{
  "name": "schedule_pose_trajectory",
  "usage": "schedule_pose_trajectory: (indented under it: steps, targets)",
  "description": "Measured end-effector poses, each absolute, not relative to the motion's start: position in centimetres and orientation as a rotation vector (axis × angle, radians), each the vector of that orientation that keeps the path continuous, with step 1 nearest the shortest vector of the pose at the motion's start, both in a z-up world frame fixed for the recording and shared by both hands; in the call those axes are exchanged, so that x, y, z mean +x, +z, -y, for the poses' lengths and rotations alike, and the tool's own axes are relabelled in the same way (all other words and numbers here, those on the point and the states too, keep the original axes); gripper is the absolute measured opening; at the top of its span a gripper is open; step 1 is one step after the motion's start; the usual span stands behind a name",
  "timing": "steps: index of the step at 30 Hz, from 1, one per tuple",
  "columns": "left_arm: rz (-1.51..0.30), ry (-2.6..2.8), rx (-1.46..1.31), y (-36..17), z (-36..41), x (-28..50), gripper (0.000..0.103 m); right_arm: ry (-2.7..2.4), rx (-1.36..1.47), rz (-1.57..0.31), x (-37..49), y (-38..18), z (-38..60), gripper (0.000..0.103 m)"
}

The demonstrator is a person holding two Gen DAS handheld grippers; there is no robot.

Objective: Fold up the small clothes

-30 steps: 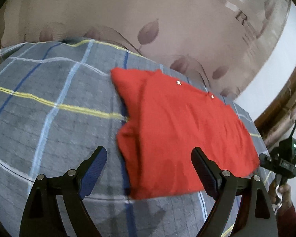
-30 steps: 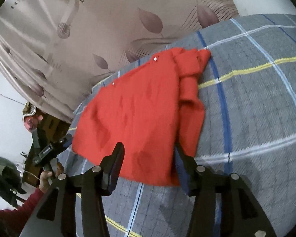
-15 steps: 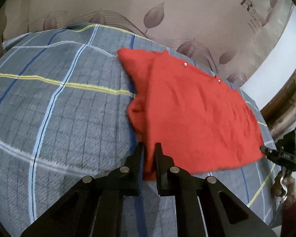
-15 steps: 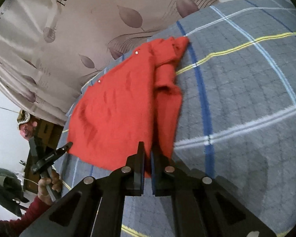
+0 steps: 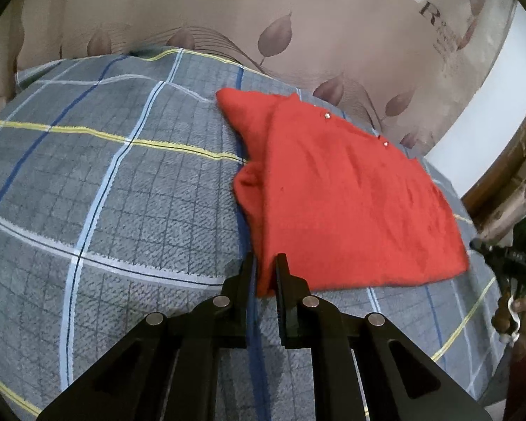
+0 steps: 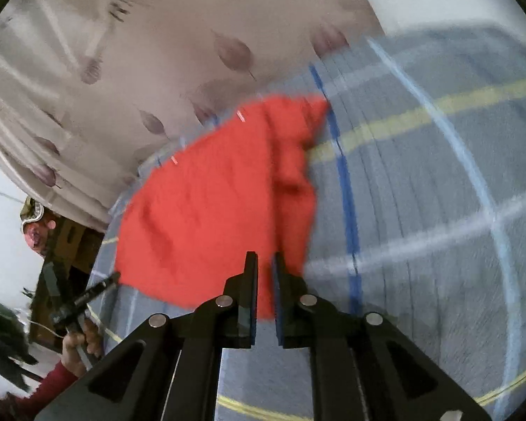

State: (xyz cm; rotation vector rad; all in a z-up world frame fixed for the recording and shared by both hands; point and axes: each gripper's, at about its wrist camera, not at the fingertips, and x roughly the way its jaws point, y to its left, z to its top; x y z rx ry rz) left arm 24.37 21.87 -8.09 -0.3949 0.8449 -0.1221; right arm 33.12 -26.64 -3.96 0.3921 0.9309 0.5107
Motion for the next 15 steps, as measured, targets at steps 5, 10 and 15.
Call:
schedule_pose_trajectory:
  steps: [5, 10, 15]
  targets:
    - [-0.833, -0.117, -0.423, -8.2, -22.2, 24.1, 0.015, 0.515, 0.262, -0.884, 37.0, -1.1, 23.6, 0.016]
    - [-0.827, -0.115, -0.432, -8.2, -22.2, 23.8, 0.019, 0.484, 0.297, -0.952, 42.4, -3.5, 23.0, 0.021]
    - [-0.829, -0.124, -0.465, -8.4, -22.7, 23.8, 0.020, 0.466, 0.308, -0.977, 43.6, -5.8, 22.9, 0.003]
